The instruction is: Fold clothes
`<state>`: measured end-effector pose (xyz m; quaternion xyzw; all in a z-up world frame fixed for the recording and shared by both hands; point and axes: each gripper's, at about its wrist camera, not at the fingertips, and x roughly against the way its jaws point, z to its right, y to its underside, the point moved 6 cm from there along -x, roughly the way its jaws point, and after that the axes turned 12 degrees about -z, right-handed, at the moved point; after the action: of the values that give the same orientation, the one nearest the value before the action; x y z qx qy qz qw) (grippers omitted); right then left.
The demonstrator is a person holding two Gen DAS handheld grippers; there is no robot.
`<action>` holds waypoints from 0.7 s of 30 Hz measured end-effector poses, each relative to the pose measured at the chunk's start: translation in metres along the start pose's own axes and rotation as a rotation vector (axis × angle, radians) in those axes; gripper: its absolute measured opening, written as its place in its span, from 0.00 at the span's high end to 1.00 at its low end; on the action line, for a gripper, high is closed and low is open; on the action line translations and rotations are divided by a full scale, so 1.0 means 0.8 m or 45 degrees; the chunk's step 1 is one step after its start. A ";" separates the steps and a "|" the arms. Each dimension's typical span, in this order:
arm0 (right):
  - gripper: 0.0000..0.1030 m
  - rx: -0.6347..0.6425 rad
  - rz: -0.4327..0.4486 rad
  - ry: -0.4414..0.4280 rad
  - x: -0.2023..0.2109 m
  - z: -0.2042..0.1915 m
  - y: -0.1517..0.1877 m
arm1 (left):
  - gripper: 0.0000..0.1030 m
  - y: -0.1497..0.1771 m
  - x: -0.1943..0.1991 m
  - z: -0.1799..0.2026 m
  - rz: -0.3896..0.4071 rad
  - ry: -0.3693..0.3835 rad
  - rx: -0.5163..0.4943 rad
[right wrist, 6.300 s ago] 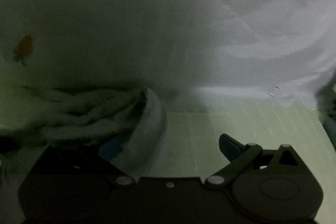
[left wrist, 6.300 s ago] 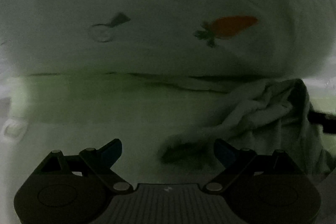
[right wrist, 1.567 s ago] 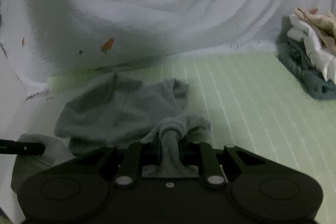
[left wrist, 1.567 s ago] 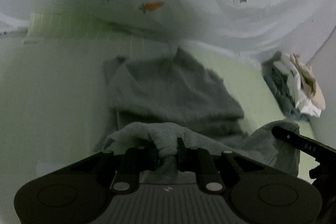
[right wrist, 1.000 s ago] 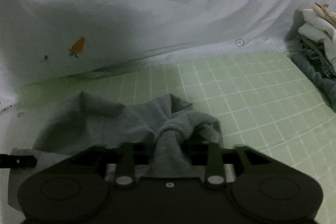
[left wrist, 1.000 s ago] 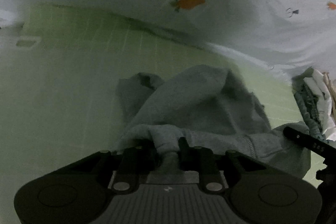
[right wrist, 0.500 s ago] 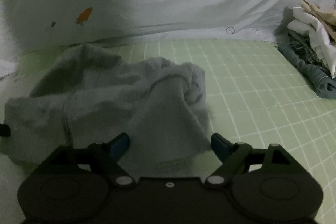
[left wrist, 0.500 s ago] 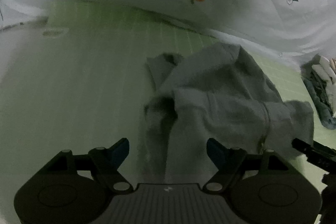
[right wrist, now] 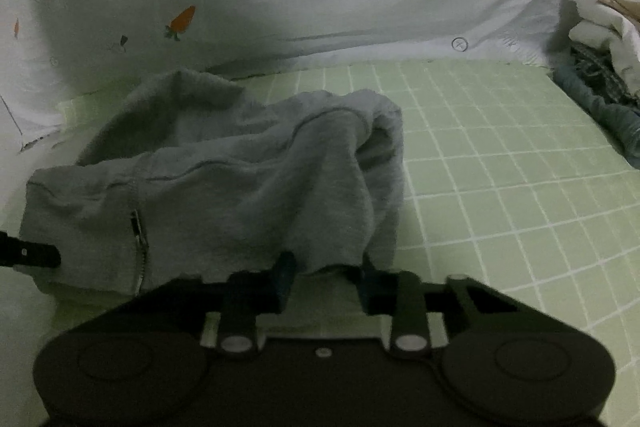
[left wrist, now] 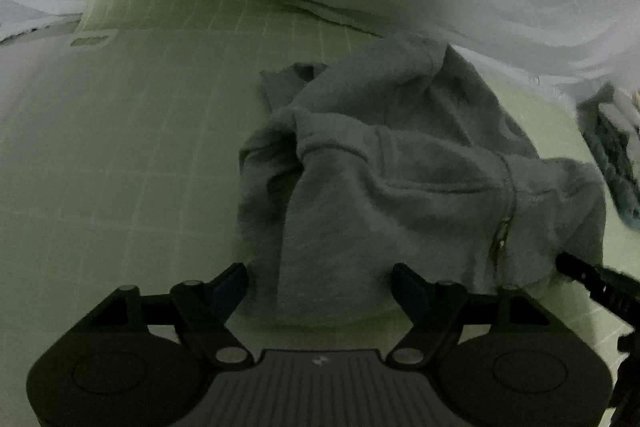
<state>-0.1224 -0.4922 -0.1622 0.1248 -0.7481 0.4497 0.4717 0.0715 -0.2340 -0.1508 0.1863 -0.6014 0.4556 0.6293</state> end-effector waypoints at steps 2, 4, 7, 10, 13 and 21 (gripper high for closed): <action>0.83 -0.016 0.014 -0.002 0.008 0.003 -0.001 | 0.40 -0.001 0.003 0.002 -0.007 0.000 0.013; 0.89 -0.022 0.028 -0.006 0.015 0.006 -0.002 | 0.46 0.000 0.008 0.003 -0.015 -0.013 0.014; 0.94 0.006 0.046 -0.034 0.027 0.003 -0.005 | 0.61 0.000 0.016 0.004 -0.032 -0.008 0.026; 0.95 0.091 0.066 -0.019 0.039 -0.006 -0.010 | 0.82 -0.002 0.027 0.003 -0.043 0.007 0.051; 0.95 0.134 0.098 -0.015 0.056 -0.016 -0.021 | 0.92 -0.008 0.042 0.008 -0.052 0.023 0.024; 1.00 0.118 0.205 -0.017 0.079 -0.015 -0.110 | 0.94 -0.085 0.104 0.009 0.054 0.201 0.079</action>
<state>-0.0945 -0.5171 -0.0594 0.0889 -0.7372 0.5194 0.4229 0.1097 -0.2456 -0.0507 0.1567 -0.5393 0.5004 0.6589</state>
